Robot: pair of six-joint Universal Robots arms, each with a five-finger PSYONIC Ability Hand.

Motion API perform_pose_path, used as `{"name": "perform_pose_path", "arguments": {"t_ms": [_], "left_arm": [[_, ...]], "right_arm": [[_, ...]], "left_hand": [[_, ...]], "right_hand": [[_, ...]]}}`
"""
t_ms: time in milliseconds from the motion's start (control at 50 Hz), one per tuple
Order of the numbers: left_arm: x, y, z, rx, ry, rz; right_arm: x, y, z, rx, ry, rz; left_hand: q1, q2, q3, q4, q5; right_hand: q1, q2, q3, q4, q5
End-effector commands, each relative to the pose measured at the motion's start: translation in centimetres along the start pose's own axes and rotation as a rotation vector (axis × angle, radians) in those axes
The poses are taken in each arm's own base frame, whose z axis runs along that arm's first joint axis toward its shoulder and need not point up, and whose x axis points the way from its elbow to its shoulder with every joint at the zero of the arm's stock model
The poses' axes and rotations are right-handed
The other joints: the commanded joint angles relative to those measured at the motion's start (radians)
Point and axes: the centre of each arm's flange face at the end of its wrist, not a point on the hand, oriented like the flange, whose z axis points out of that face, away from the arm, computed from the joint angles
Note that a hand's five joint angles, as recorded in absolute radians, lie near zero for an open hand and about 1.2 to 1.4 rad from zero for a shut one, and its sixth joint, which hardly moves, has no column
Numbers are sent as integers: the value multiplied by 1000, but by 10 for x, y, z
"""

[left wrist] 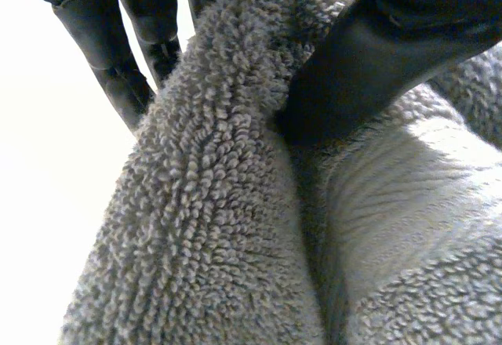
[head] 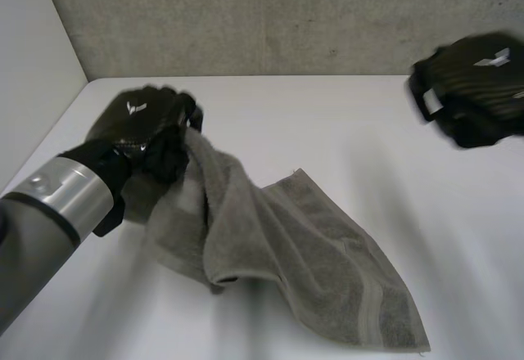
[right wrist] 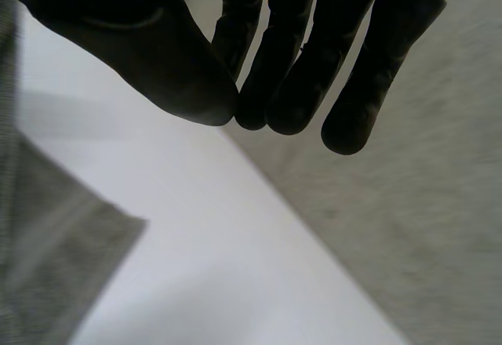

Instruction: Fold the towel.

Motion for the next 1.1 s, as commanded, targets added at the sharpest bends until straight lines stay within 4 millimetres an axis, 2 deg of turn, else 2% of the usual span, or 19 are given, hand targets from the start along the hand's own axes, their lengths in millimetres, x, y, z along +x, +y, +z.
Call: {"name": "perform_pose_path", "arguments": {"t_ms": [20,100,120,160,200,240,280,320,340,360,400,440,540,560,620,700,780,920,1100], "left_arm": [[-26,64,47,-194,-20,-49],[-37,99,85,-260,-27,-67],[-37,99,85,-260,-27,-67],[-46,108,106,-258,-42,-65],[-50,108,115,-247,-48,-64],[-56,108,122,-234,-58,-62],[-63,105,127,-219,-72,-61],[-76,99,130,-196,-97,-59],[-76,99,130,-196,-97,-59],[-80,93,129,-186,-107,-60],[-80,72,119,-160,-114,-54],[-78,66,111,-170,-115,-57],[-56,47,65,-212,-96,-66],[-56,47,65,-212,-96,-66],[-40,40,24,-214,-86,-62],[-26,42,0,-228,-70,-64],[6,66,-34,-309,8,-67],[32,84,-50,-367,85,-50],[32,110,-41,-427,7,-27]], "right_arm": [[-40,43,40,-181,-100,21],[-53,69,53,-237,-112,30],[-53,69,53,-237,-112,30],[-56,74,56,-239,-116,29],[-59,80,58,-238,-110,29],[-60,80,57,-238,-111,30],[-60,82,55,-244,-111,32],[-61,81,52,-244,-111,32],[-61,79,48,-240,-107,31],[-61,77,43,-234,-104,28],[-64,76,30,-230,-107,25],[-66,76,23,-225,-105,24],[-82,80,-6,-211,-140,-6],[-82,80,-6,-211,-141,-6],[-95,89,-26,-222,-184,-43],[-99,93,-30,-228,-196,-53],[-109,113,-38,-278,-215,-41],[-117,127,-39,-275,-219,-42],[-124,145,-36,-283,-223,-41]], "left_hand": [[-32,-61,-147,-118,-262],[-32,-61,-147,-118,-262],[-32,-61,-147,-118,-262],[-32,-61,-147,-118,-262],[-32,-61,-147,-118,-262],[-67,-96,-182,-153,-296],[-187,-216,-302,-274,-417],[-628,-657,-743,-714,-858],[-631,-660,-746,-717,-860],[-855,-883,-970,-941,-1084],[-1167,-1195,-1282,-1253,-1396],[-1226,-1255,-1341,-1312,-1456],[-1233,-1261,-1348,-1319,-1462],[-1233,-1261,-1348,-1319,-1462],[-1186,-1215,-1301,-1272,-1415],[-1147,-1176,-1262,-1234,-1377],[-1027,-1056,-1142,-1114,-1257],[-1004,-1032,-1119,-1090,-1233],[-1007,-1035,-1122,-1093,-1236]], "right_hand": [[42,66,57,59,41],[11,35,26,28,10],[11,35,26,28,9],[-197,-174,-183,-181,-199],[-566,-542,-551,-549,-568],[-657,-634,-643,-641,-659],[-705,-682,-690,-689,-707],[-738,-714,-723,-721,-739],[-775,-752,-760,-759,-777],[-802,-778,-787,-785,-804],[-834,-811,-819,-818,-836],[-835,-811,-820,-818,-836],[-805,-782,-790,-788,-807],[-805,-782,-790,-788,-807],[-802,-779,-787,-785,-804],[-802,-779,-787,-785,-804],[-802,-779,-787,-785,-804],[-852,-828,-837,-835,-854],[-949,-925,-934,-932,-951]]}}
